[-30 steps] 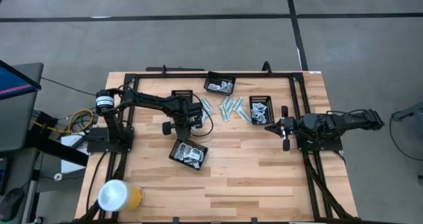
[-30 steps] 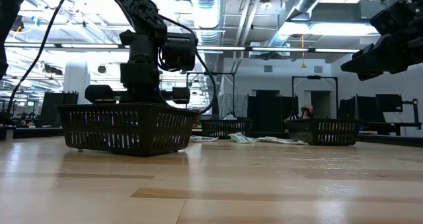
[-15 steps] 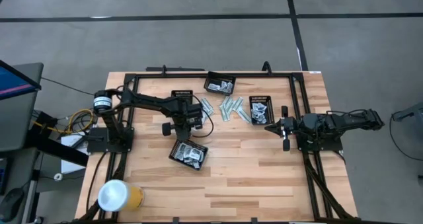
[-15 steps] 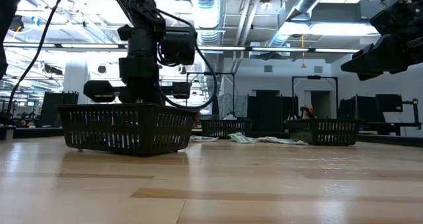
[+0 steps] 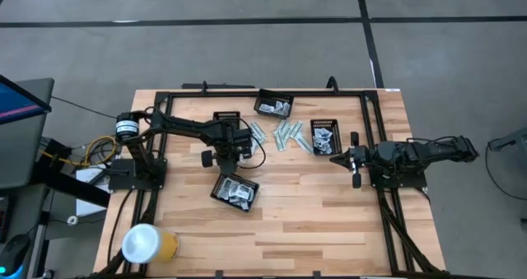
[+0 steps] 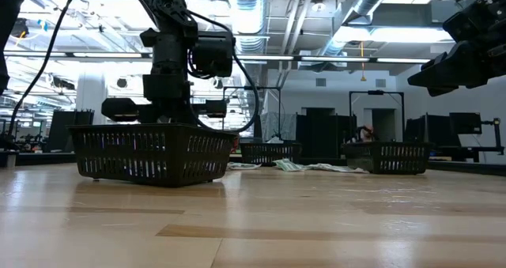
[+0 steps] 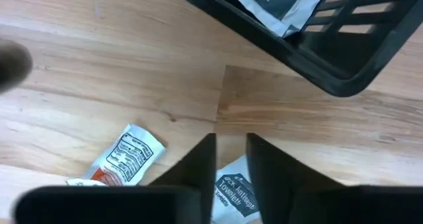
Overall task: Pick & Place First Aid Supplies
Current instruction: Put the white towelette pack into the bottom black bin
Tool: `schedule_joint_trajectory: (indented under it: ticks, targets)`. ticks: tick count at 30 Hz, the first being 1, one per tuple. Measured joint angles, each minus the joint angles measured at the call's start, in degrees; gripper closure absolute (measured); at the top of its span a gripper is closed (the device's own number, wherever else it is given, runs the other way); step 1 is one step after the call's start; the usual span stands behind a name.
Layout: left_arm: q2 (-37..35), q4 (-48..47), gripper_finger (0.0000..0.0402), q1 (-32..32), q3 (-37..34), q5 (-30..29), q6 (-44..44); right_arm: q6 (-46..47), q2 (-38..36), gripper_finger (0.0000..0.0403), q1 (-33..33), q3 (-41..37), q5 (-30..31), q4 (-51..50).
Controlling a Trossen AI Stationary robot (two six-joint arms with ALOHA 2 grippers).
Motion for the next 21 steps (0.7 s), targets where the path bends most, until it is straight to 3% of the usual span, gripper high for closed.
schedule_joint_trajectory:
  ticks: [4,9,21]
  targets:
    - [0.0,0.05,0.0268,0.0,0.0,0.0,0.01,0.0,0.02,0.0395,0.0,0.02,0.01,0.01]
    - [-0.58,0.27,0.0237,-0.02,0.0,1.49,-0.29,-0.01,0.02,0.0395,0.01,-0.01,-0.01,0.0]
    - [-2.84,-1.51,0.0226,0.25,-0.6,1.56,-2.21,-0.01,0.02,0.0395,0.0,0.01,0.0,0.01]
